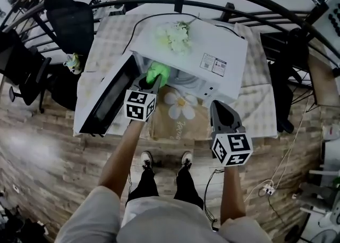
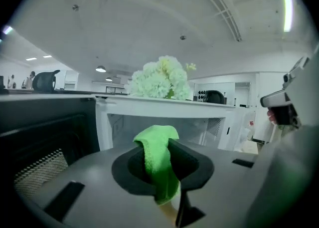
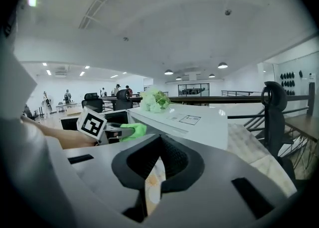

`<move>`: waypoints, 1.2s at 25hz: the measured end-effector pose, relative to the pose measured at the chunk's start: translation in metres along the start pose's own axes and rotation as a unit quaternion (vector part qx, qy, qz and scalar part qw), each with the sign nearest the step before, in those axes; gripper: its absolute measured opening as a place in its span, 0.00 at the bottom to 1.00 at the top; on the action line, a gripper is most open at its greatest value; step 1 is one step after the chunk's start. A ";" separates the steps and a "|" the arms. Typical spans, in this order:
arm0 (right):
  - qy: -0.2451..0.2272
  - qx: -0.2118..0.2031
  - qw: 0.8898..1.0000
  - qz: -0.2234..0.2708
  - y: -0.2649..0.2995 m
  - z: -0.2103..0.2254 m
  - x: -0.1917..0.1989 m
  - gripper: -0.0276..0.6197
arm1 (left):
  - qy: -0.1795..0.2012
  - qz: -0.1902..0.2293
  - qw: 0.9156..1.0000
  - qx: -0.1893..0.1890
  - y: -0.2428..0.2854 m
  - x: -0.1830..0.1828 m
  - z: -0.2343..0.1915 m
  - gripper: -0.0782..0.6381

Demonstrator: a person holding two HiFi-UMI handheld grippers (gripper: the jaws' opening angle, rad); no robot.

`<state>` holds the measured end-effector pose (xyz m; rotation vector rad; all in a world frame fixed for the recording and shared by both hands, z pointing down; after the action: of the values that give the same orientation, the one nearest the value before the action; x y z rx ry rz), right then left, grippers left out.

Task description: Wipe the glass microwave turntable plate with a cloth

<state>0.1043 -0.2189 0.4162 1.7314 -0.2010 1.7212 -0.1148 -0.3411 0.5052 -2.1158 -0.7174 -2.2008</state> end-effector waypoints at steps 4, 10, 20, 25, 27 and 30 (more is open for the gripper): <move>0.017 -0.011 1.000 -0.004 0.010 0.006 0.016 0.06 | 0.013 -0.025 1.000 -0.001 0.048 0.027 -0.007 0.22; -0.006 0.019 0.999 -0.031 0.018 0.024 0.038 0.06 | 0.021 -0.073 0.997 0.008 0.098 0.060 -0.003 0.22; -0.004 0.028 0.998 -0.050 0.016 0.042 0.057 0.06 | 0.108 -0.115 0.984 0.082 0.122 0.067 0.056 0.22; 0.004 0.032 0.998 -0.057 0.012 0.043 0.063 0.06 | 0.116 -0.122 0.976 0.141 0.129 0.064 0.105 0.22; 0.003 0.034 0.997 -0.062 0.010 0.043 0.065 0.06 | 0.118 -0.123 0.971 0.167 0.132 0.062 0.126 0.22; 0.003 0.037 0.997 -0.065 0.008 0.045 0.067 0.06 | 0.094 -0.112 0.971 0.190 0.136 0.056 0.141 0.22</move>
<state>0.1447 -0.2264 0.4860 1.7518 -0.0213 1.6587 0.0557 -0.3999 0.5991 -1.6892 -1.2912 -2.1075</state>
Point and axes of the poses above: the fingertips, and each gripper's own axes: y forward along the fingers, z to its right, x out of its underside, the point moved 4 cm from there along -y, backward along the fingers, and after that the axes turned 11 degrees about -x, right-handed, at the moved point
